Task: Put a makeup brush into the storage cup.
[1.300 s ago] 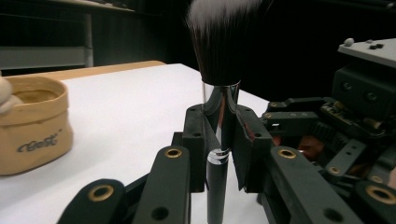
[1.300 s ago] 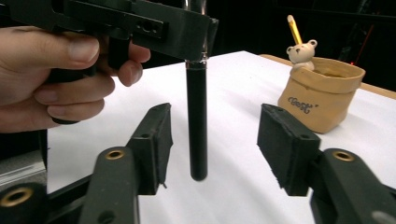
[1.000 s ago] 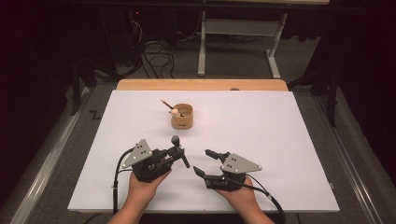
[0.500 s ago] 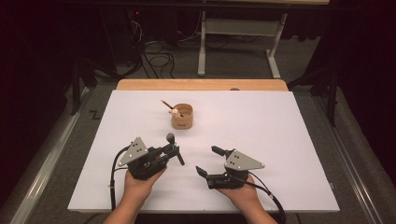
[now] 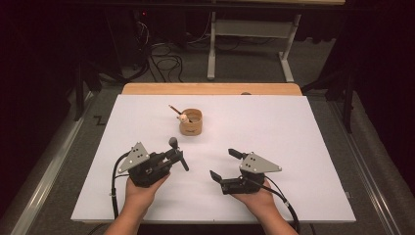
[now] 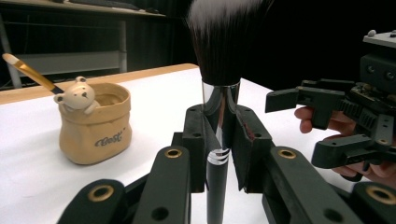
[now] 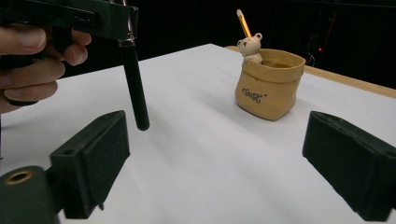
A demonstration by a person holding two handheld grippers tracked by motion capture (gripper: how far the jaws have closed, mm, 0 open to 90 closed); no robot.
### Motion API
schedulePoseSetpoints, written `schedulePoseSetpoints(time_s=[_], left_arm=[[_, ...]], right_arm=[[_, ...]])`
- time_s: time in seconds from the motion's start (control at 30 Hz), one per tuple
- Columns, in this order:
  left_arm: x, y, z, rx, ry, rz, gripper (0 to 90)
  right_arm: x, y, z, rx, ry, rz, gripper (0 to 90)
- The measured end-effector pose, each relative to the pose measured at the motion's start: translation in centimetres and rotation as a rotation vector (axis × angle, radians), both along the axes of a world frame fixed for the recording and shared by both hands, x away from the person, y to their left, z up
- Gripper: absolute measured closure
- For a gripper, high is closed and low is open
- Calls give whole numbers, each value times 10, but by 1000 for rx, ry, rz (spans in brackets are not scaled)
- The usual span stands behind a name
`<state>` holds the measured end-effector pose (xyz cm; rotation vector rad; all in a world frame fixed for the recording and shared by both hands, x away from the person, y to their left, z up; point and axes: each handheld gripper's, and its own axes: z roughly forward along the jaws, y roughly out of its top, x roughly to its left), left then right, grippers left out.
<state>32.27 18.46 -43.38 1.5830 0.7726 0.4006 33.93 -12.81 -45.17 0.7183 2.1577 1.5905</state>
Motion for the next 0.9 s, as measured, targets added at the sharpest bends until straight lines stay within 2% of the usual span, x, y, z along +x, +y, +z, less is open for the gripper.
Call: schedulePoseSetpoints(time_s=[0.1, 0.13, 0.37, 0.67, 0.9], left_arm=[[0, 2, 0, 1, -5, 5, 766], [0, 2, 0, 1, -6, 7, 766], [2, 7, 0, 11, -6, 27, 766], [3, 15, 2, 14, -11, 57, 767], [4, 20, 2, 12, -7, 75, 767]], right_arm=[[3, -1, 0, -10, 4, -4, 2], [3, -2, 0, -17, 16, -9, 2], [6, -12, 3, -33, 9, -36, 1], [4, -39, 8, -37, 4, -71, 1], [3, -61, 6, -47, 4, -104, 1]])
